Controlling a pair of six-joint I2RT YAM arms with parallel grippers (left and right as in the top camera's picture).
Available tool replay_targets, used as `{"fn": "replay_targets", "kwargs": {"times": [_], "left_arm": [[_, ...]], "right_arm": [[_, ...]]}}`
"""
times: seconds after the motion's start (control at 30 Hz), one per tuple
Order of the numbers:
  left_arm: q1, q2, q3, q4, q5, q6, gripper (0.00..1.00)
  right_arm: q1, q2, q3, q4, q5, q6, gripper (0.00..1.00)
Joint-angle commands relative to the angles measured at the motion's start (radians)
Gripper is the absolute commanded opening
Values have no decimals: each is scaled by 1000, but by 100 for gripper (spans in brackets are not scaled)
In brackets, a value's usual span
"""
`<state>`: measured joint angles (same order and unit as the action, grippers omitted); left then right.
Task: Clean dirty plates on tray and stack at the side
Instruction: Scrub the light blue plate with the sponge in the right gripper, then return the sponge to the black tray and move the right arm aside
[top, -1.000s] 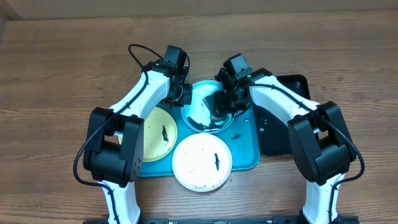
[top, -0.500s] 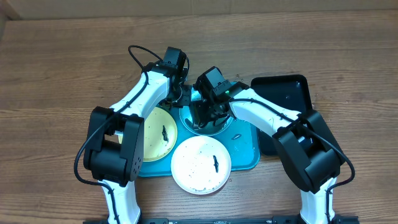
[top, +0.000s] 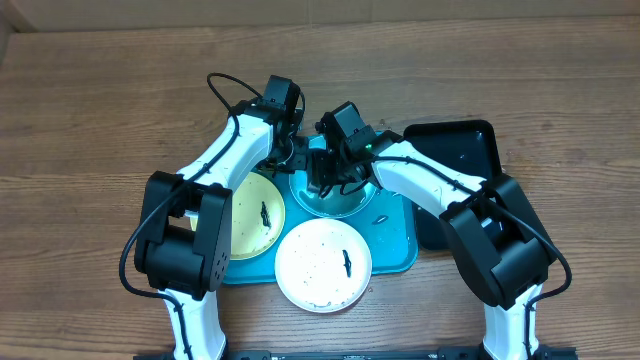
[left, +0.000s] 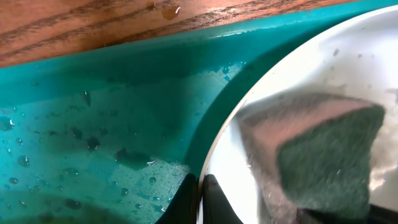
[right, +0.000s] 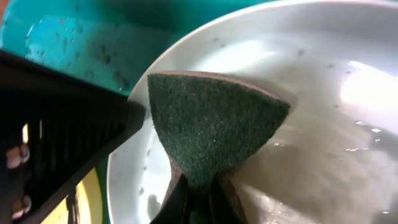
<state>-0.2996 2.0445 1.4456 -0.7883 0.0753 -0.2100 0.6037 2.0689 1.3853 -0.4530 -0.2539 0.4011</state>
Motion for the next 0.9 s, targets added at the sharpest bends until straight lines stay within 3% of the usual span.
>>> {"fn": "replay_targets", "kwargs": {"times": [0.0,0.2,0.37,0.53,0.6,0.87], "left_arm": [[-4,11,-2,7,3,-14,4],[-4,11,-2,7,3,-14,4],[-4,11,-2,8,3,-14,4],[-4,11,-2,8,3,-15,5],[-4,11,-2,8,3,-14,10],[-4,11,-2,13,3,-15,11]], "right_arm": [[-3,-13,-5,34,44,35,4],[-44,-45,5,120,-27,38,4],[-126,-150,6,76,-38,37,4],[-265,-268,6,-93,-39,-42,4],[-333,-301,6,-200,-39,-97,4],[-488,-292,-27,-507,47,-253,4]]}}
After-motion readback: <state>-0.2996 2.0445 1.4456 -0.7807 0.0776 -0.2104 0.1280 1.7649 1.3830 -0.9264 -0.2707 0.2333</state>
